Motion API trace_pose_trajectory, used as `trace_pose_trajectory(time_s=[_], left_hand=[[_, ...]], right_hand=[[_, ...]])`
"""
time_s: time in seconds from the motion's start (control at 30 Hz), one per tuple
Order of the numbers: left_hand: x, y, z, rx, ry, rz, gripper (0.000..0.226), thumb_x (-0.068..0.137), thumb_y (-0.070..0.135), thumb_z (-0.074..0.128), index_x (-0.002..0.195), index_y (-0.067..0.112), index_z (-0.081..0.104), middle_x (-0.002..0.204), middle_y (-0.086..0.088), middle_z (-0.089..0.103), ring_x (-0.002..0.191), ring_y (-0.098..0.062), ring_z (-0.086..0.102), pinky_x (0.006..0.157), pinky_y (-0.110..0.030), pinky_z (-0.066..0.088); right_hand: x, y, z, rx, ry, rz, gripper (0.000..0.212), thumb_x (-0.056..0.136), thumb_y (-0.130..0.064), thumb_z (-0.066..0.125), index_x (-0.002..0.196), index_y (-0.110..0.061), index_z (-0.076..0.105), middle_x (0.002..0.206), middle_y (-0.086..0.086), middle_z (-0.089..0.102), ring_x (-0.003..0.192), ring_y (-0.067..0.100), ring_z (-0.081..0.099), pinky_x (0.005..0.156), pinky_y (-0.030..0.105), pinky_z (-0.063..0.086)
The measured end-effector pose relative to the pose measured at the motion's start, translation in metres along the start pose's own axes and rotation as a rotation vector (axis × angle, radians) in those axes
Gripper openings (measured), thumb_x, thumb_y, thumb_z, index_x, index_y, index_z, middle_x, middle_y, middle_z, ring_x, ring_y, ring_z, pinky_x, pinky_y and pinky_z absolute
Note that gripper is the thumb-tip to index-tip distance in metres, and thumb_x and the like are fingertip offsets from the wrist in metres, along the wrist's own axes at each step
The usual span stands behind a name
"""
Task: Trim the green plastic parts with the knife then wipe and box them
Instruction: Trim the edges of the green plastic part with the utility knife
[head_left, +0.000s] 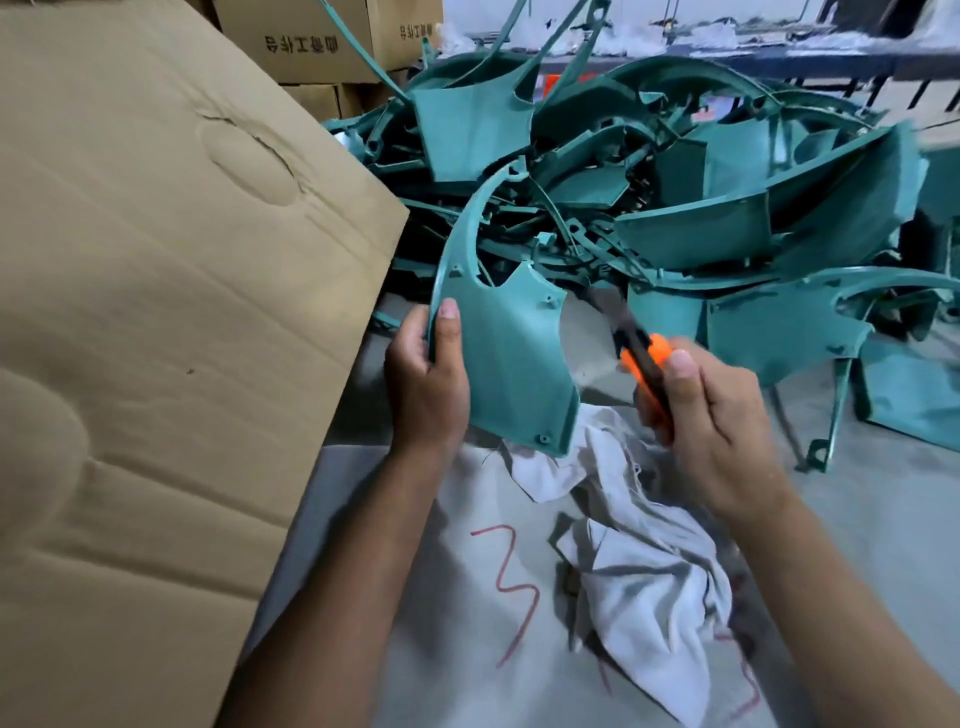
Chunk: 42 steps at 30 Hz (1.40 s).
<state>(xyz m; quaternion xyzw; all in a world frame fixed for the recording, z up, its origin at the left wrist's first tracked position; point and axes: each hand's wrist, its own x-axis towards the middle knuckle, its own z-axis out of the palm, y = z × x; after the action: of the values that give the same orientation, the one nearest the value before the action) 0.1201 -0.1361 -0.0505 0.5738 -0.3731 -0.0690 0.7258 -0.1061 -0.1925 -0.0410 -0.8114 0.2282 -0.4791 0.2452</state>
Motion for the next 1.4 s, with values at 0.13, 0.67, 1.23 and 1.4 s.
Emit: trace_pose_trajectory(time_s=[0.13,0.67,1.23,1.4], left_hand=[[0.002,-0.002,-0.002,0.04,-0.086,-0.002,0.051,0.099,0.047,0.048,0.077,0.001,0.049,0.066,-0.004,0.053,0.063,-0.012,0.047,0.056,-0.032,0.038],[0.001,0.0,0.003,-0.116,-0.221,-0.276,0.04,0.096,0.044,0.053,0.075,0.012,0.064,0.068,-0.001,0.059,0.064,-0.013,0.051,0.055,-0.026,0.042],[0.002,0.007,-0.004,-0.092,-0.25,-0.269,0.056,0.096,0.047,0.052,0.088,-0.009,0.053,0.072,-0.009,0.052,0.066,-0.017,0.046,0.054,-0.028,0.036],[0.001,0.008,0.0,-0.1,-0.241,-0.262,0.061,0.095,0.048,0.052,0.093,-0.013,0.053,0.076,-0.012,0.053,0.071,-0.02,0.046,0.062,-0.035,0.037]], right_hand=[[0.003,-0.012,0.009,0.043,-0.132,-0.044,0.045,0.111,-0.046,0.037,0.067,-0.036,0.041,0.057,-0.011,0.04,0.049,0.002,0.036,0.051,0.017,0.025],[0.003,-0.01,0.013,-0.155,-0.034,-0.094,0.051,0.11,-0.054,0.029,0.067,-0.029,0.038,0.054,-0.008,0.036,0.046,0.014,0.038,0.048,0.03,0.028],[0.001,0.004,0.003,-0.259,0.157,0.02,0.065,0.111,-0.052,0.031,0.066,-0.009,0.049,0.052,0.006,0.045,0.046,0.027,0.046,0.046,0.045,0.037],[0.0,-0.01,0.012,-0.135,-0.009,-0.154,0.045,0.111,-0.053,0.03,0.07,-0.036,0.035,0.055,-0.011,0.035,0.046,0.009,0.038,0.046,0.03,0.027]])
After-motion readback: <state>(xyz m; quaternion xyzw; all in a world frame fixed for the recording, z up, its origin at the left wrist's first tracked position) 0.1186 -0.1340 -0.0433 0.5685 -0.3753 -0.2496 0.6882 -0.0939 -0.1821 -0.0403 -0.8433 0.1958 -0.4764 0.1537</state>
